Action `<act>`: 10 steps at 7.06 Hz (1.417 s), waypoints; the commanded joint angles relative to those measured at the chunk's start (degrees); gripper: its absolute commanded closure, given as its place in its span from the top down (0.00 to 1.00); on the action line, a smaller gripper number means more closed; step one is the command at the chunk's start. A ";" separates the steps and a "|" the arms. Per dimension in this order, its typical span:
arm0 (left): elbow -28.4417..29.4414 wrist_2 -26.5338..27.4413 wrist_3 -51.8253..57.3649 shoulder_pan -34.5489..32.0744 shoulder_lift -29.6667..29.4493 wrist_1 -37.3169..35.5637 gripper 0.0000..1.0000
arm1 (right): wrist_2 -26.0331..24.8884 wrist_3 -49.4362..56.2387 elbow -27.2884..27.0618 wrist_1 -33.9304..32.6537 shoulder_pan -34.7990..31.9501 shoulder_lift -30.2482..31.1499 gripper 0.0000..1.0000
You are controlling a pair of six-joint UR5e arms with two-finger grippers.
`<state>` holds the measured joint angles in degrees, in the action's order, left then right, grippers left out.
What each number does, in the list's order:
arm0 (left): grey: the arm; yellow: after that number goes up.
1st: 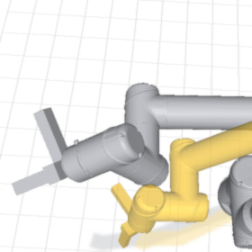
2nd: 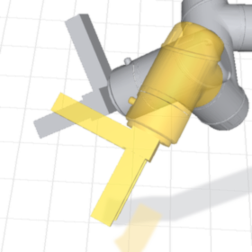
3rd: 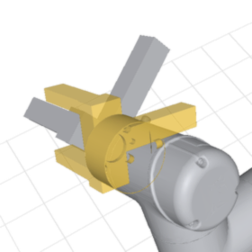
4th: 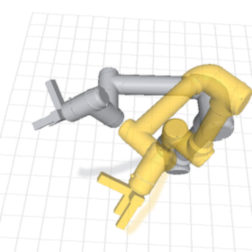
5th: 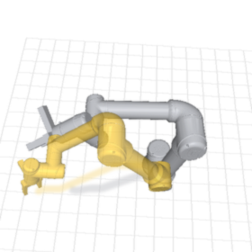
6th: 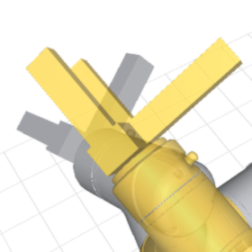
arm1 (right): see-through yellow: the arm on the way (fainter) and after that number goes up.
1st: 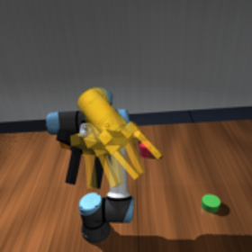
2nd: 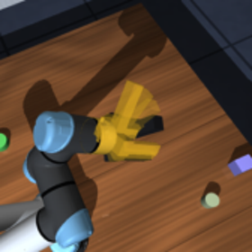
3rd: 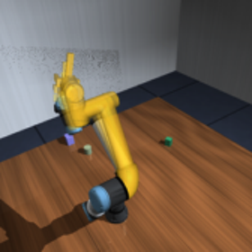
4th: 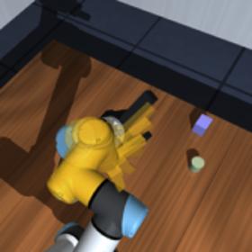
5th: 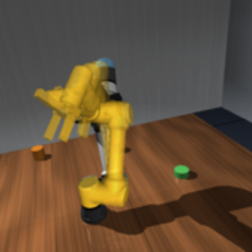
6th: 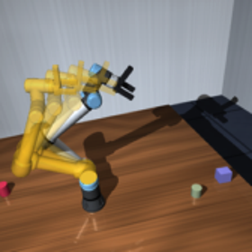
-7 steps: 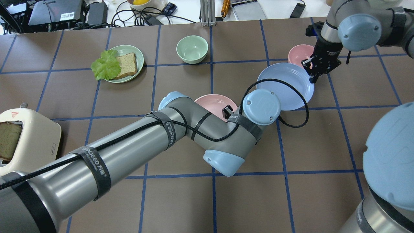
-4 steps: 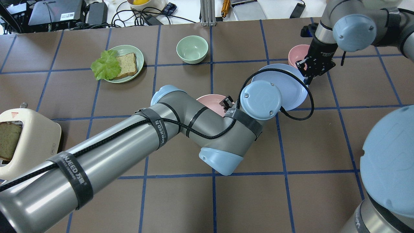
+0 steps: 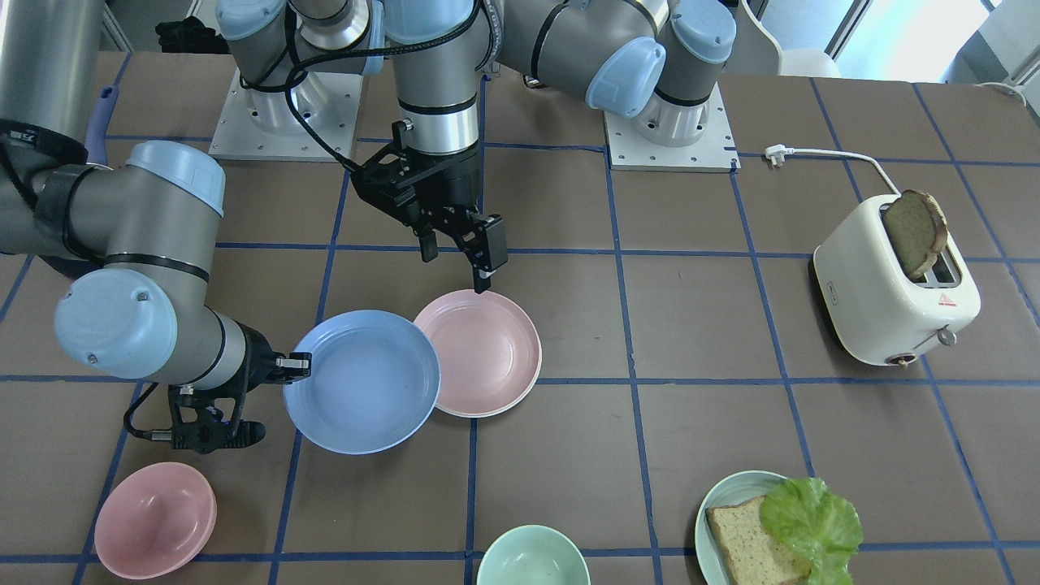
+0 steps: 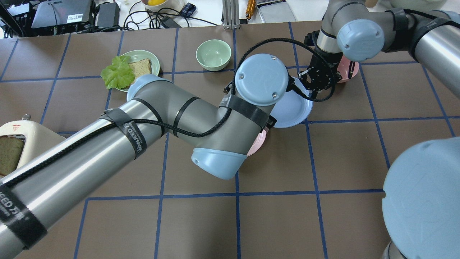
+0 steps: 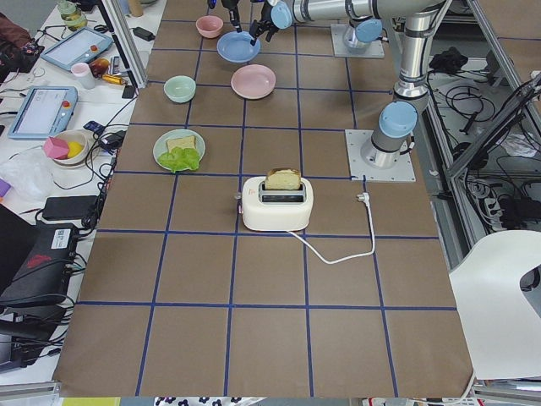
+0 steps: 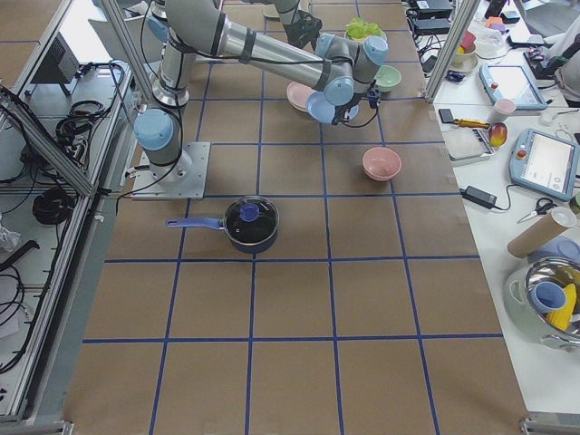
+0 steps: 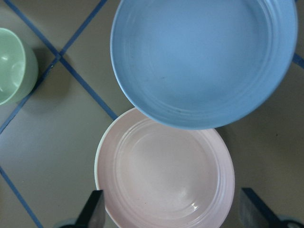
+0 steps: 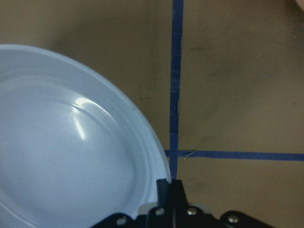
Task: Stack three plates with pink and blue
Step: 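Release pink plate and withdraw left arm while right sets blue plate on top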
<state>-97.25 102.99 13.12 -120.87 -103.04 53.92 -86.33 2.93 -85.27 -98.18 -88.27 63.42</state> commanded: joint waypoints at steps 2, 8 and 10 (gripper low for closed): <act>3.99 -5.51 0.59 9.14 5.64 9.95 1.00 | 0.29 -0.46 -0.08 0.44 -2.25 0.12 0.00; 17.43 -7.52 6.56 28.04 9.61 36.39 1.00 | 0.29 -12.24 -2.97 -1.38 -14.82 -0.49 0.00; 16.67 -12.02 6.04 31.82 9.44 37.31 1.00 | -0.06 -14.09 -4.21 -5.69 -16.14 -1.80 0.00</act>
<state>-80.31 92.51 19.41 -91.16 -93.46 90.40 -86.20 -10.48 -88.94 -101.65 -103.65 62.33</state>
